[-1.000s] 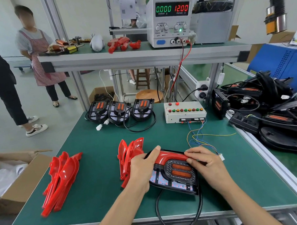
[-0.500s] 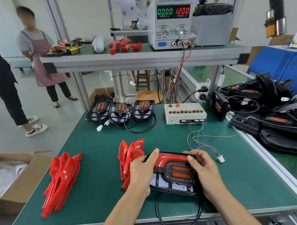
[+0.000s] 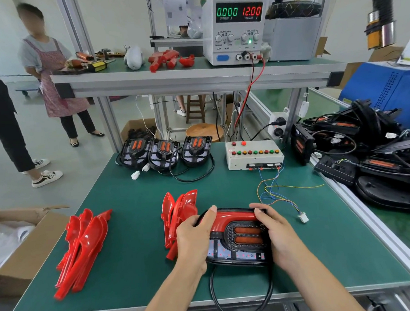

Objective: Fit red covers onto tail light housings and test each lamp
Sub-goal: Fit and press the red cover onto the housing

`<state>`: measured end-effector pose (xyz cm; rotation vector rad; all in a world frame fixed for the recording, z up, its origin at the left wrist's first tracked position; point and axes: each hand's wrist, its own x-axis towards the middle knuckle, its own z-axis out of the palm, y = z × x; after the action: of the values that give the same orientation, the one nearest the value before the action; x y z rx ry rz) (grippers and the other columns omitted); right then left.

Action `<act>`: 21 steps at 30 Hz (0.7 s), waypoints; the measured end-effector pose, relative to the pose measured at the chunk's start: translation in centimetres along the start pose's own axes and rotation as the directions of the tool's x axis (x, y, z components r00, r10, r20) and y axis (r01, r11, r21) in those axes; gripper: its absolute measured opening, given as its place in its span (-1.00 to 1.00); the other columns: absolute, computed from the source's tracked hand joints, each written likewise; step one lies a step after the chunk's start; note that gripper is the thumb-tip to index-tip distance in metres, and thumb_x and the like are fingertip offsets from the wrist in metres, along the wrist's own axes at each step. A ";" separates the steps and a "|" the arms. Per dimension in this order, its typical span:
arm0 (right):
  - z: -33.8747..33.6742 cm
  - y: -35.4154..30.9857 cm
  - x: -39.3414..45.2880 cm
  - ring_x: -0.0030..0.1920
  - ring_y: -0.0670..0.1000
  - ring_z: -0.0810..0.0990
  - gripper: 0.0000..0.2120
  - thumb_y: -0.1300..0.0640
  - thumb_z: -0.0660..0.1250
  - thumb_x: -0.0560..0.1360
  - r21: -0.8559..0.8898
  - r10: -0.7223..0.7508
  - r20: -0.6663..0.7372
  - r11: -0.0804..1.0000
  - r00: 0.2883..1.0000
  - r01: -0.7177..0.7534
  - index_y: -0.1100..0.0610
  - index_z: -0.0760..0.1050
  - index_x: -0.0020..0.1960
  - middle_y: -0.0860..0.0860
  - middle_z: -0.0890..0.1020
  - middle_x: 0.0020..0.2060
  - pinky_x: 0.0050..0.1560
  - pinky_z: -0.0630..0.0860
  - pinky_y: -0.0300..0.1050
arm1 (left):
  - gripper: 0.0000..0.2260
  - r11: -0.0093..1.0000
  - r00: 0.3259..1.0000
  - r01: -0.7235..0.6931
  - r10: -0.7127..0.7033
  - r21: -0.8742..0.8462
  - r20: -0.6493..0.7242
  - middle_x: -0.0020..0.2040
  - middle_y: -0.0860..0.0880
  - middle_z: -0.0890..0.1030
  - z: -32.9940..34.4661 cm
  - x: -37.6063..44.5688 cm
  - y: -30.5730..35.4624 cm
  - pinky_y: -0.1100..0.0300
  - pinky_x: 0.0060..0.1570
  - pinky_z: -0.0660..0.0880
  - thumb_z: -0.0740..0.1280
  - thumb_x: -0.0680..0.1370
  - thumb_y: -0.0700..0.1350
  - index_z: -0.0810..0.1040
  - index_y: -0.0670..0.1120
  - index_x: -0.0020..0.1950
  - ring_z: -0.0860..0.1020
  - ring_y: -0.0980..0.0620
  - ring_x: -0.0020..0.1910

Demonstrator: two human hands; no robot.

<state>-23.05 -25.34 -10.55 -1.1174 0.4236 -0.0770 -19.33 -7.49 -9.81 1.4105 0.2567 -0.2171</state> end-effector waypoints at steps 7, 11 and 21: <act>0.4 0.0 -0.2 -0.15 0.20 0.71 -0.87 0.18 0.29 0.64 -0.016 -0.038 -0.027 0.999 0.999 0.037 0.13 0.62 0.10 0.21 0.70 -0.08 -0.19 0.69 0.12 | -0.62 1.000 0.999 0.010 -0.011 0.028 0.035 -0.24 0.00 0.72 -0.3 0.0 0.2 0.14 -0.07 0.54 0.51 0.47 0.22 0.64 -0.09 -0.26 0.62 0.06 -0.30; 0.1 -0.3 -0.2 -0.12 0.24 0.72 -0.84 0.19 0.28 0.65 0.031 -0.007 -0.038 0.999 0.999 0.009 0.11 0.62 0.13 0.20 0.72 -0.07 -0.17 0.69 0.17 | -0.60 0.997 0.986 0.072 -0.064 -0.041 0.155 -0.03 -0.08 0.76 -1.0 0.0 0.7 -0.03 0.21 0.55 0.34 0.62 0.18 0.71 -0.15 -0.05 0.72 -0.09 -0.01; 0.2 -0.3 -0.6 -0.16 0.23 0.72 -0.86 0.18 0.27 0.65 0.060 -0.009 -0.069 0.998 0.998 0.013 0.11 0.61 0.07 0.21 0.72 -0.08 -0.19 0.67 0.13 | -0.77 0.981 0.968 0.164 -0.139 -0.105 0.211 0.06 -0.10 0.74 -1.2 -0.7 0.7 -0.14 0.27 0.56 0.35 0.65 0.04 0.67 -0.09 0.08 0.70 -0.07 0.02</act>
<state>-23.50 -25.10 -10.03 -1.0593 0.4735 -0.1376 -19.82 -6.20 -9.13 1.2378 0.2058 -0.4614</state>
